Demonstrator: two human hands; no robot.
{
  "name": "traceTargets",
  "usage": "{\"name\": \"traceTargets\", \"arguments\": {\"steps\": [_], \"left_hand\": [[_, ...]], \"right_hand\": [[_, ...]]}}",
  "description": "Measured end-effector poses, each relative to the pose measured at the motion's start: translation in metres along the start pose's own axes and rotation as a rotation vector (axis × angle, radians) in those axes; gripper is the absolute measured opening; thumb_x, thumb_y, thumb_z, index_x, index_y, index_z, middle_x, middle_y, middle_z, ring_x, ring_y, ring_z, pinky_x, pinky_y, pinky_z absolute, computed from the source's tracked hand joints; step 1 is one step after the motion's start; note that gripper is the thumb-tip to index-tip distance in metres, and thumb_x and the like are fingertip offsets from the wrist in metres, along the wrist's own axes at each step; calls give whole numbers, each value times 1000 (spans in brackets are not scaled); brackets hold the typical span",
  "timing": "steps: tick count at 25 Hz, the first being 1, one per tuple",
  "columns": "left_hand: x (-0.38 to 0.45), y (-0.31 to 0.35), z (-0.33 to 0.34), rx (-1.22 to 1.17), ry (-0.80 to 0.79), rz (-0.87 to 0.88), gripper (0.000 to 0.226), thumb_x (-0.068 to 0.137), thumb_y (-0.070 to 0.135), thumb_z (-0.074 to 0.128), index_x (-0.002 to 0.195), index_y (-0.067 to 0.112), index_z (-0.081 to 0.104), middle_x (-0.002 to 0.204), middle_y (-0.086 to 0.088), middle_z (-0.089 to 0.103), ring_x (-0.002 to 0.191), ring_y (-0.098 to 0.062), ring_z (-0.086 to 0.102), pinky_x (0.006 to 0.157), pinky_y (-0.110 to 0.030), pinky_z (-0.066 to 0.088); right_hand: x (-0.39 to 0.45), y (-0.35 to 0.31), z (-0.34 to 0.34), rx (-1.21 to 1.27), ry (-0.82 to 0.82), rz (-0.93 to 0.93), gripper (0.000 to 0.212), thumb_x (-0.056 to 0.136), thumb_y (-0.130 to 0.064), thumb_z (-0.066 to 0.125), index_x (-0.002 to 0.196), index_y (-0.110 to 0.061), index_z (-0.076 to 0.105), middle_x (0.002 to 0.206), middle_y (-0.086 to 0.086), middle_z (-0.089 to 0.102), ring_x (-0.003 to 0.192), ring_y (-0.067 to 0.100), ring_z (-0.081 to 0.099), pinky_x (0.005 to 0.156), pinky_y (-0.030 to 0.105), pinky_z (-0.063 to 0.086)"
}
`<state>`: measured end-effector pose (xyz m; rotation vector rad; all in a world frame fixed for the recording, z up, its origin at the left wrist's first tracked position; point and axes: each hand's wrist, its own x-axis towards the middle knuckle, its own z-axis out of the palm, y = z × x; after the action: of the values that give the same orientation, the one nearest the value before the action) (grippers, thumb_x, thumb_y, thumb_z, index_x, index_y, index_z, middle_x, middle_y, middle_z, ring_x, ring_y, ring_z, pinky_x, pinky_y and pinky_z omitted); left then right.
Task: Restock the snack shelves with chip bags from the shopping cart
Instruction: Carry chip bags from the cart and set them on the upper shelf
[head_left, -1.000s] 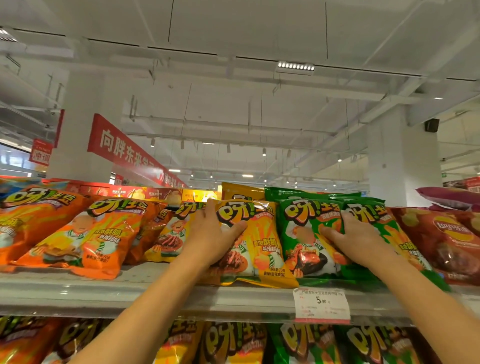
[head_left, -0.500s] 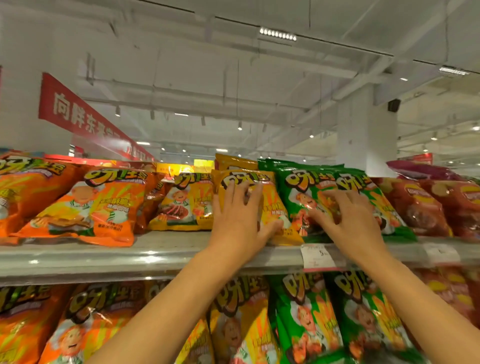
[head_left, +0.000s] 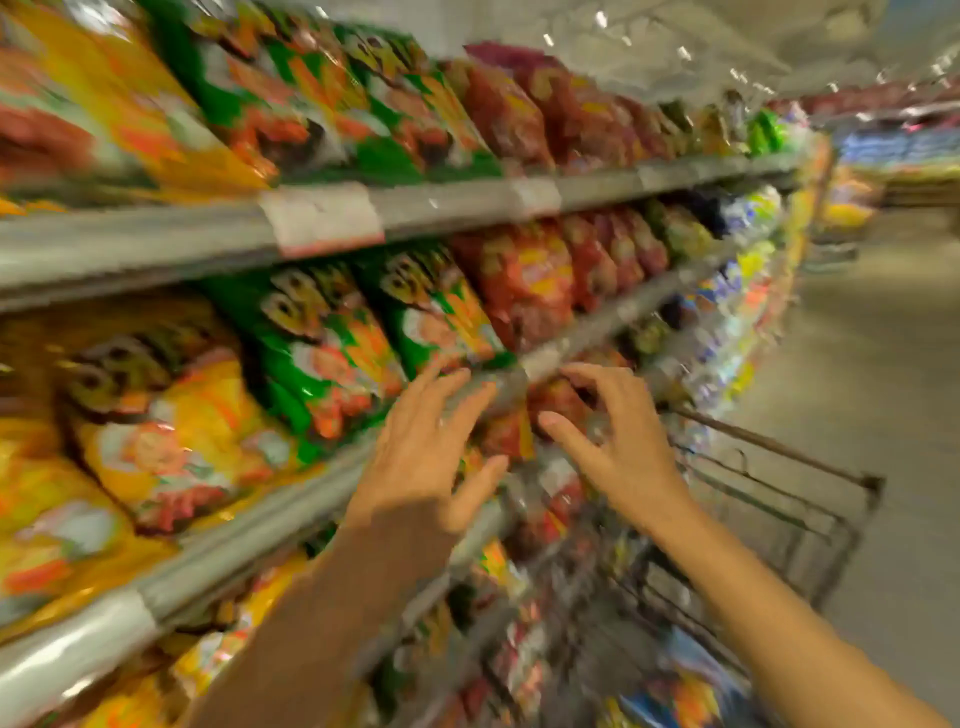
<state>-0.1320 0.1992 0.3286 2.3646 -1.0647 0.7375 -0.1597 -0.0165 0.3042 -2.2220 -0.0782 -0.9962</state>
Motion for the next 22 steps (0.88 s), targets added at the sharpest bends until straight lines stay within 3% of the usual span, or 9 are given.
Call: {"name": "traceTargets", "arguments": {"steps": [3,7,9,11,13,16,19,21,22], "left_hand": [[-20,5,63,-65,-238,-57,56,95,38,65,143,11,55,147,-11,50,144,-31,37,120,-36,23],[-41,1,156,-190,-468,-109,52,97,35,63,144,16,53,151,-6,45,145,-24,34,119,-37,28],[-44,-3,205,-240,-567,-138,53,99,38,60,147,21,49,151,1,41,145,-17,30,117,-31,27],[-43,-9,257,-269,-666,-178,53,99,40,60,147,22,48,148,3,42,142,-15,32,114,-26,26],[-44,-14,312,-301,-777,-263,53,98,41,61,146,22,48,146,3,44,138,-16,37,111,-29,32],[-55,-25,405,-305,-977,-459,55,97,41,63,146,23,48,148,2,45,136,-19,41,107,-32,36],[-82,-34,499,-331,-1214,-671,67,95,41,66,153,19,40,157,-5,38,142,-24,37,110,-34,36],[-108,-36,549,-410,-1373,-843,83,91,38,72,158,15,29,163,-7,28,148,-26,33,116,-39,36],[-123,-35,571,-446,-1420,-914,89,88,35,76,158,13,26,162,-8,29,146,-26,35,116,-41,37]], "right_hand": [[-63,67,-8,-53,-112,257,48,91,-37,71,131,-16,57,121,7,60,117,26,52,97,34,40],[-138,153,-1,-97,-290,602,51,93,-36,69,137,-14,53,126,12,59,121,30,54,100,38,44],[-164,199,11,-62,-360,778,52,94,-31,68,138,-11,51,131,13,57,119,32,57,96,37,46],[-181,245,27,37,-402,984,53,96,-26,67,141,-9,46,136,13,58,104,25,64,88,38,53],[-192,295,48,108,-374,1179,52,94,-19,70,140,-5,47,126,15,65,85,12,66,75,29,54],[-207,379,87,172,-285,1524,47,90,-17,74,126,4,52,113,30,64,94,36,64,79,47,52],[-231,454,129,98,-320,1824,40,91,-23,70,123,-4,55,115,21,62,98,30,61,78,40,53],[-251,499,150,-16,-334,1977,54,92,-29,68,136,-5,50,132,21,59,116,36,61,76,34,52],[-260,520,159,-39,-320,2018,58,93,-32,65,140,-3,48,139,23,55,123,38,57,83,33,53]]}}
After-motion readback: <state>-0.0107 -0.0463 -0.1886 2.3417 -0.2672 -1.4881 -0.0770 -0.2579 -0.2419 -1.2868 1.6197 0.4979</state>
